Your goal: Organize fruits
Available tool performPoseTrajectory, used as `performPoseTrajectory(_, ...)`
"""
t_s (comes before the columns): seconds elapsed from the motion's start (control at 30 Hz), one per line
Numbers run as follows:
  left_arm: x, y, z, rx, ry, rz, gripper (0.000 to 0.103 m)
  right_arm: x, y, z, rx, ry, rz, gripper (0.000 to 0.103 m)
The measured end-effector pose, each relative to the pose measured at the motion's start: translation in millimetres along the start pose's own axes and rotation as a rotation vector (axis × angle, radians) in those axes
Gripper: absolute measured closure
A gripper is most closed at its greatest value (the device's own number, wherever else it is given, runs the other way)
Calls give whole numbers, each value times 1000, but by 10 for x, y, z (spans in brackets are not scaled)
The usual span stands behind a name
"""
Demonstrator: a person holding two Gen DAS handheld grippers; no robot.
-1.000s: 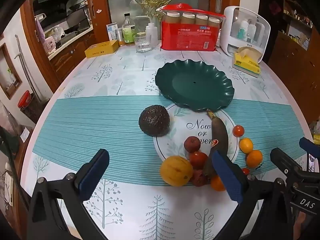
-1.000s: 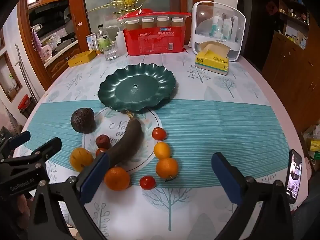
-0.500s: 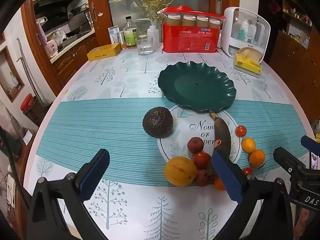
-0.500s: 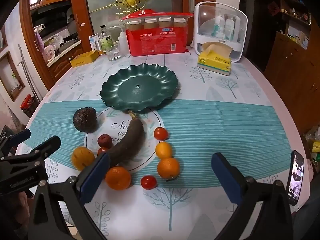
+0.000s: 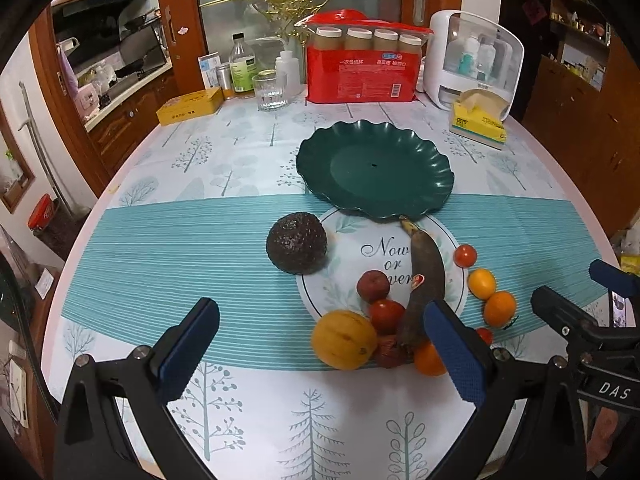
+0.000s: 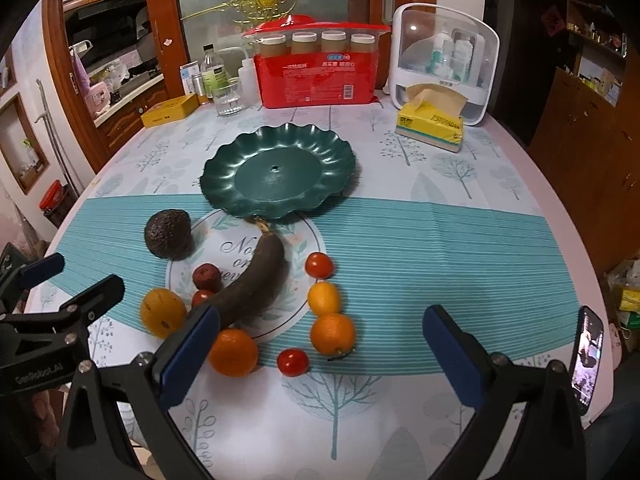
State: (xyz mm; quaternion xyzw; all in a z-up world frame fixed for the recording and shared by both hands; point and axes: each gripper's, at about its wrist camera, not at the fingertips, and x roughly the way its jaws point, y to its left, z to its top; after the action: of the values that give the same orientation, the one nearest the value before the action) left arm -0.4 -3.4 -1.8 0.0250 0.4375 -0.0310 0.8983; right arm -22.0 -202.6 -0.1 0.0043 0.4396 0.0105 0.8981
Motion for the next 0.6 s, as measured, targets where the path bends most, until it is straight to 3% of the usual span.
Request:
performPoseTrajectory(0.23, 3, 13, 33, 7, -8, -22, 1, -23, -18, 12, 3, -7, -3, 1)
performPoseTrajectory(0.5, 58, 132, 65, -55, 37, -80, 1, -103, -13, 86, -26, -29, -7, 1)
performPoseTrajectory(0.6, 57, 120, 87, -43, 45, -69, 1, -136, -18, 130, -30, -45, -12, 1)
